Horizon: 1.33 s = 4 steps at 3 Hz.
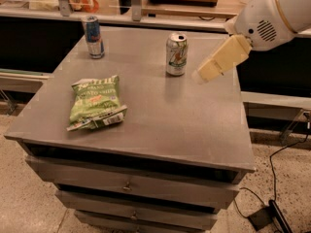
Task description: Knock redbull can over
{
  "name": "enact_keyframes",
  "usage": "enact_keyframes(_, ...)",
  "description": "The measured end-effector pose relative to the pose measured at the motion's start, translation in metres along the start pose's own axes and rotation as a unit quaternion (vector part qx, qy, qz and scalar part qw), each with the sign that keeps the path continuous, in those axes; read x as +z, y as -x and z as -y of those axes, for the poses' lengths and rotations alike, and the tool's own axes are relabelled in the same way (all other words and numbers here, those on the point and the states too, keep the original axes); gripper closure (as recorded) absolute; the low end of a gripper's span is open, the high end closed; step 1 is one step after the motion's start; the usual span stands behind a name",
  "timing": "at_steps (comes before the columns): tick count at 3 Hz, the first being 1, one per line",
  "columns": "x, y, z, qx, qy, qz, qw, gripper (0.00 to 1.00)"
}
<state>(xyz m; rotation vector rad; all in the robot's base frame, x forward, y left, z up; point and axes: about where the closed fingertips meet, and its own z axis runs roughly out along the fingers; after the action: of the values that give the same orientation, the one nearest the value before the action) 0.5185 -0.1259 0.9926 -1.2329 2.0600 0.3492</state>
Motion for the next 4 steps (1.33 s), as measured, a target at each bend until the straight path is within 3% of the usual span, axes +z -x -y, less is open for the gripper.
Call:
enact_keyframes(1, 0.011, 0.015, -0.001, 0.029, -0.002, 0.043, 0.9987, 0.00)
enact_keyframes(2, 0.037, 0.048, -0.002, 0.032, 0.004, 0.104, 0.9941, 0.00)
enact_keyframes(3, 0.070, 0.085, 0.003, 0.032, -0.006, 0.153, 0.9877, 0.00)
enact_keyframes(4, 0.106, 0.116, 0.023, 0.037, -0.027, 0.186, 0.9815, 0.00)
